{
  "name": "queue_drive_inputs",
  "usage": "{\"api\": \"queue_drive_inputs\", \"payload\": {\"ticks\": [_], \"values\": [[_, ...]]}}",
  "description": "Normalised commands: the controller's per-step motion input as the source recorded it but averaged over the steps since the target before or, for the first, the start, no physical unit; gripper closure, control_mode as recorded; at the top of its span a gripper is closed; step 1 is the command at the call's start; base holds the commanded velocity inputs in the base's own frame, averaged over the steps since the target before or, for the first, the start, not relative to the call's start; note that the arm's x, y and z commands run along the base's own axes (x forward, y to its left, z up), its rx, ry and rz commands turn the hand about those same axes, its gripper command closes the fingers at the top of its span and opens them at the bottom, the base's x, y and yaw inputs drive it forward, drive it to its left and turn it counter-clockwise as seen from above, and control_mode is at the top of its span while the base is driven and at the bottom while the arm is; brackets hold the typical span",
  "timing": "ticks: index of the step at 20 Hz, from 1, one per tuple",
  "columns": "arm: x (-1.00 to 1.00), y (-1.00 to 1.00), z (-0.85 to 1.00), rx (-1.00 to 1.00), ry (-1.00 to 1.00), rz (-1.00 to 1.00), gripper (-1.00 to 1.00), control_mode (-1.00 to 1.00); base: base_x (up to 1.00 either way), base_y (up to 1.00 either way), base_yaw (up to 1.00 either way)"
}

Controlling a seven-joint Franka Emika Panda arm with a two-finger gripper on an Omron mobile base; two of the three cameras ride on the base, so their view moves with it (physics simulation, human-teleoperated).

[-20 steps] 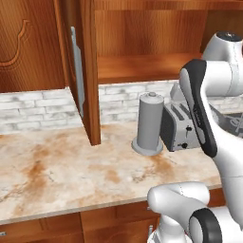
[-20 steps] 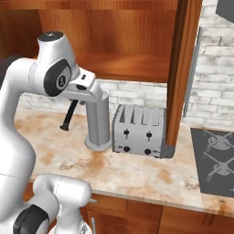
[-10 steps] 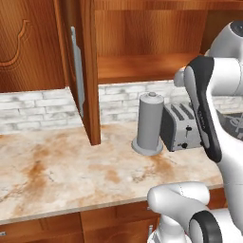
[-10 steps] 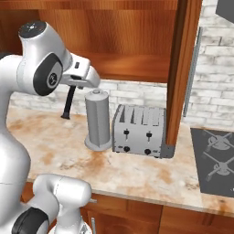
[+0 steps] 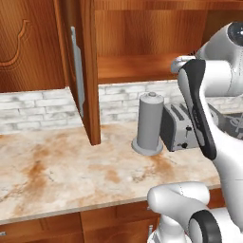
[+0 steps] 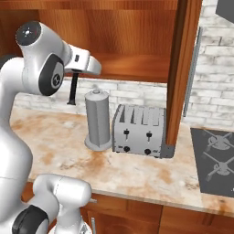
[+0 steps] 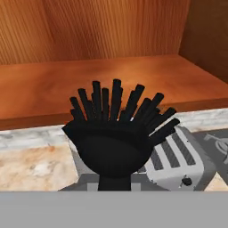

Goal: Pick up the dish brush and dish brush from the sink, and place them back in the cabinet, and close the cabinet doors.

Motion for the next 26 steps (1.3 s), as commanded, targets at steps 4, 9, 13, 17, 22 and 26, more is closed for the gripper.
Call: {"api": "queue_drive_inputs", "payload": {"ticks": [4, 9, 13, 17, 22, 26], "values": [[0.75, 0.0, 0.09, 0.0, -0.17, 0.0, 1.0, -1.0, 0.0, 0.0, 0.0], [0.78, 0.0, 0.14, 0.0, -0.1, 0.0, 1.0, -1.0, 0.0, 0.0, 0.0], [0.73, 0.0, 0.22, 0.0, 0.0, 0.0, 1.0, -1.0, 0.0, 0.0, 0.0], [0.7, 0.0, 0.16, 0.0, 0.0, 0.0, 1.0, -1.0, 0.0, 0.0, 0.0], [0.59, 0.0, 0.11, 0.0, 0.0, 0.0, 1.0, -1.0, 0.0, 0.0, 0.0], [0.57, 0.0, 0.0, 0.0, 0.0, 0.0, 1.0, -1.0, 0.0, 0.0, 0.0]]}}
